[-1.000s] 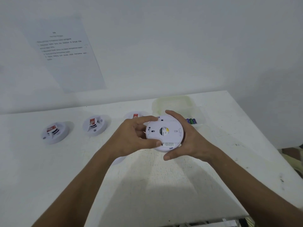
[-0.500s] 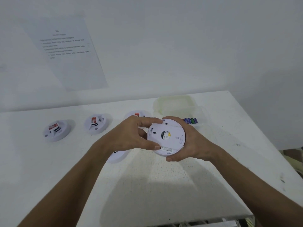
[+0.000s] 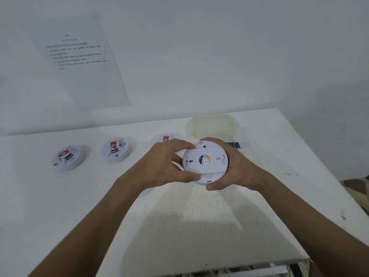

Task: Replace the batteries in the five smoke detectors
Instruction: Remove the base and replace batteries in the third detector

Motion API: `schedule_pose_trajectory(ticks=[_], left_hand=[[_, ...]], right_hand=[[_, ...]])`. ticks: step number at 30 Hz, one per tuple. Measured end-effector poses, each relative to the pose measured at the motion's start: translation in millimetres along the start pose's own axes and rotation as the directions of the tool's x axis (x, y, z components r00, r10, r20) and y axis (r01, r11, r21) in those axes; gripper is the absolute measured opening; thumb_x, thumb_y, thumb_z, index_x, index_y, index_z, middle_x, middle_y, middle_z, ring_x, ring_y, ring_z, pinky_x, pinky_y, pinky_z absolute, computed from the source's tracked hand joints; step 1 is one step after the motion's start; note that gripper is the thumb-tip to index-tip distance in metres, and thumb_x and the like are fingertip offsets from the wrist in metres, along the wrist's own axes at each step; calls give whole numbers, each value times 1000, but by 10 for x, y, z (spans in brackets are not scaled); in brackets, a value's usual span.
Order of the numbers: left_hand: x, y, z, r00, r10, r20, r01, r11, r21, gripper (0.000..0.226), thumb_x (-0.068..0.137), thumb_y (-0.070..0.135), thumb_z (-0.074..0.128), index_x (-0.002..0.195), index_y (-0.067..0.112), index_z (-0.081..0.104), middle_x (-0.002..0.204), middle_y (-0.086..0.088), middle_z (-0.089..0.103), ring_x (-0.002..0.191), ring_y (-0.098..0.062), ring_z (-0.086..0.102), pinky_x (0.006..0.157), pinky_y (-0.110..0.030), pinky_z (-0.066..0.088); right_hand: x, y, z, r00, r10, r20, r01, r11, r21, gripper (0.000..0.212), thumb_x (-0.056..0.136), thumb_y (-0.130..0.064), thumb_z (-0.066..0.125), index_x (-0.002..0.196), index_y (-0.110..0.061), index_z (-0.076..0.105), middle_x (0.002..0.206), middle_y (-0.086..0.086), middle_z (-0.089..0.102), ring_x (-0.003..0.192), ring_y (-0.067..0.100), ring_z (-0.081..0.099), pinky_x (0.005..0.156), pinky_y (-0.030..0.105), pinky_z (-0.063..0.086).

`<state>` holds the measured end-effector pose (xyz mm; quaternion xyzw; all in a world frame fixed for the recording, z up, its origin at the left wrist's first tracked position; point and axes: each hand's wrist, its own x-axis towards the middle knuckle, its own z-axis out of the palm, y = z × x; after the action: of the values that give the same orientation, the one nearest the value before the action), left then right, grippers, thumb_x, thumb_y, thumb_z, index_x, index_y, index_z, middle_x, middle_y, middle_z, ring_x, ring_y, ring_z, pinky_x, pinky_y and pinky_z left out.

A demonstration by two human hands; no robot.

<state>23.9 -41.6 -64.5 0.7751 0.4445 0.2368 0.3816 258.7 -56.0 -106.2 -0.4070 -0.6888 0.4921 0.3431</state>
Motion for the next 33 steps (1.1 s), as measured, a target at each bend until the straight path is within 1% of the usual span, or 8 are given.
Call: schedule_pose_trajectory(ticks=[4, 6, 12, 16, 20, 26, 30, 33], left_hand=[[22, -16, 15, 1000, 0, 14, -1, 998, 70, 75, 58, 47, 90, 126, 30, 63, 118, 19, 64, 86, -6, 69, 73, -27, 60], [18, -16, 25, 1000, -14, 10, 13, 996, 93, 74, 56, 48, 89, 123, 30, 64, 117, 19, 63, 84, -5, 69, 70, -26, 60], [39, 50, 56, 998, -23, 55, 5, 950, 311, 64, 51, 51, 82, 105, 27, 57, 105, 15, 54, 86, -8, 62, 68, -27, 56], [51, 73, 75, 996, 14, 86, -52, 891, 451, 69, 48, 61, 69, 102, 22, 52, 99, 10, 51, 90, -14, 57, 72, -35, 55], [41, 51, 80, 996, 66, 62, -85, 918, 387, 67, 46, 63, 65, 96, 20, 52, 96, 9, 49, 90, -15, 55, 73, -40, 54], [14, 3, 177, 994, 90, -65, -76, 978, 193, 60, 49, 45, 80, 97, 18, 56, 99, 7, 51, 96, -15, 57, 72, -39, 56], [13, -47, 185, 998, 49, -35, -45, 993, 111, 58, 50, 37, 84, 98, 22, 56, 102, 9, 54, 99, -13, 60, 72, -31, 59], [9, -68, 168, 996, 88, -31, -84, 988, 130, 56, 49, 42, 81, 95, 22, 57, 100, 8, 53, 98, -13, 58, 80, -31, 57]], right_hand=[[-9, 29, -20, 1000, -2, 9, 2, 1000, -3, 102, 52, -2, 95, 141, -21, 48, 132, -15, 57, 126, 9, 54, 94, 24, 53], [-14, 36, -15, 1000, -7, 11, 7, 1000, -21, 103, 50, -6, 97, 139, -23, 49, 131, -17, 58, 125, 9, 55, 95, 22, 52], [-17, -4, 58, 999, -46, 14, 47, 996, -70, 94, 55, -7, 94, 129, -48, 53, 125, -26, 60, 120, 6, 58, 90, 14, 51], [-19, 37, 65, 999, -44, 28, 45, 998, -44, 94, 55, -6, 93, 134, -34, 51, 127, -19, 61, 120, 9, 59, 90, 17, 52], [-18, 46, 45, 998, -36, 55, 37, 999, -16, 93, 56, -2, 91, 133, -33, 51, 127, -18, 61, 119, 9, 60, 89, 21, 54], [-20, 68, 51, 999, -28, 24, 28, 999, 16, 92, 57, -4, 91, 135, -30, 49, 125, -23, 61, 120, 8, 59, 87, 20, 54], [-29, 96, 29, 998, -15, 54, 15, 1000, 7, 91, 58, -2, 90, 135, -28, 50, 125, -22, 61, 119, 8, 59, 86, 19, 54], [-20, 103, 35, 997, -19, 72, 18, 1000, 10, 93, 57, -2, 91, 136, -31, 51, 126, -19, 60, 119, 10, 59, 86, 22, 55]])
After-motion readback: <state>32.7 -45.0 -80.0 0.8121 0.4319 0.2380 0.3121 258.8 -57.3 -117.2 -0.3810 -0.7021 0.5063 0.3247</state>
